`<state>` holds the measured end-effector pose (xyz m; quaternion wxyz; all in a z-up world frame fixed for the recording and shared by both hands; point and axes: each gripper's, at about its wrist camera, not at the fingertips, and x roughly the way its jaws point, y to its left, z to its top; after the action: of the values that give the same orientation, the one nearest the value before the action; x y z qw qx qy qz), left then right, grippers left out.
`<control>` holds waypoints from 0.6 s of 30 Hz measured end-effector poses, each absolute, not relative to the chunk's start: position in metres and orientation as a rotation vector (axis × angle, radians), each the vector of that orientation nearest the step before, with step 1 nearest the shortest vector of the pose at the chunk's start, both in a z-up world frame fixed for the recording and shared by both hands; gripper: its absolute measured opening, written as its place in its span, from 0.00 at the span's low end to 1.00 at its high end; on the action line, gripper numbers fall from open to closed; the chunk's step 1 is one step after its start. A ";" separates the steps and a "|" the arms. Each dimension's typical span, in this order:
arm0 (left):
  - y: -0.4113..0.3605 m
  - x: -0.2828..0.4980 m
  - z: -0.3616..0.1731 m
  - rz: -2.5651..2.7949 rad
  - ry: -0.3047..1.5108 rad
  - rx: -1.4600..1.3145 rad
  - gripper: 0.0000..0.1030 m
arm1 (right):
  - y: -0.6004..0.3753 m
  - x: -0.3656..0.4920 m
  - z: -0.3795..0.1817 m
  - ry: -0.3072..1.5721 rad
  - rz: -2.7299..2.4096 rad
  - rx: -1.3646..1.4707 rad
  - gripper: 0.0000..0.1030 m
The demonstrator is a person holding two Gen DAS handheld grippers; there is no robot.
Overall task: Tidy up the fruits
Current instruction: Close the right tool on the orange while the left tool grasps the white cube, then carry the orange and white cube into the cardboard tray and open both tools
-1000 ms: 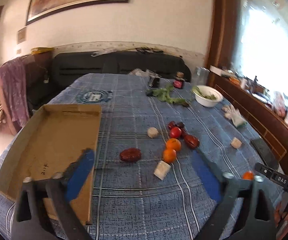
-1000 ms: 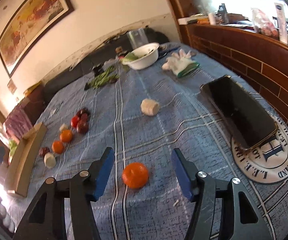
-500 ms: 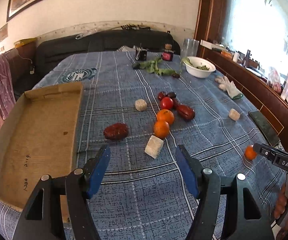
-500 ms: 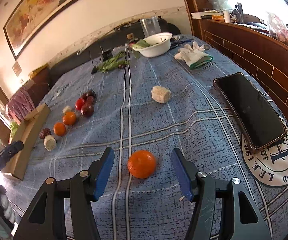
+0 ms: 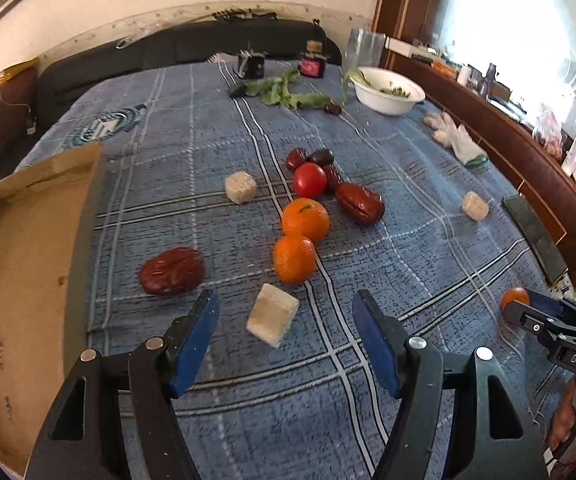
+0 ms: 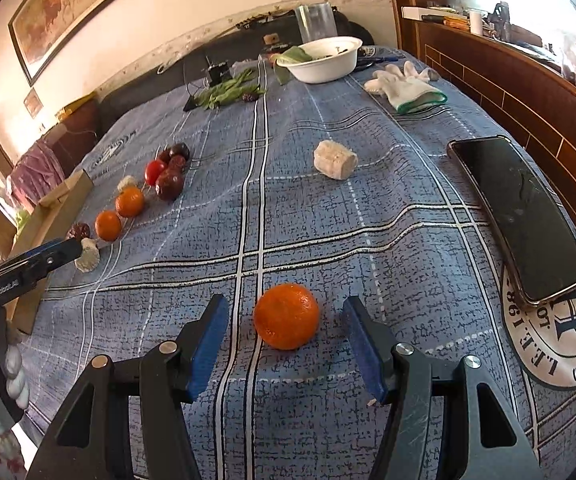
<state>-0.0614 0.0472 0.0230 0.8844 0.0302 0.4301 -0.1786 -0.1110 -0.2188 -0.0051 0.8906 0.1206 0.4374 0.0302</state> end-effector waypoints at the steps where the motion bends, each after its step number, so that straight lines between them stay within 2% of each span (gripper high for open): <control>1: 0.044 -0.059 0.019 -0.360 0.908 0.080 0.66 | -0.218 -0.110 -0.006 0.914 0.061 0.245 0.62; 4: 0.040 -0.056 0.008 -0.354 0.943 0.094 0.66 | -0.217 -0.109 -0.006 0.917 0.057 0.236 0.60; 5: 0.040 -0.055 0.005 -0.354 0.949 0.090 0.60 | -0.217 -0.109 -0.006 0.919 0.053 0.230 0.55; 7: 0.038 -0.058 0.004 -0.338 0.941 0.100 0.42 | -0.216 -0.109 -0.006 0.921 0.038 0.218 0.50; 8: 0.039 -0.059 0.005 -0.343 0.939 0.093 0.22 | -0.216 -0.109 -0.006 0.922 0.032 0.212 0.46; 9: 0.040 -0.060 0.005 -0.352 0.943 0.081 0.21 | -0.215 -0.109 -0.006 0.923 0.025 0.202 0.39; 11: 0.044 -0.065 0.007 -0.357 0.937 0.059 0.21 | -0.214 -0.109 -0.005 0.921 0.029 0.199 0.33; 18: 0.082 -0.093 0.039 -0.345 0.846 -0.045 0.22 | -0.201 -0.125 0.016 0.857 0.070 0.194 0.33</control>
<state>-0.0934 0.0822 0.0393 0.8973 -0.0220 0.4082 -0.1664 -0.1250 -0.2015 0.0163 0.9044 0.0941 0.4147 0.0337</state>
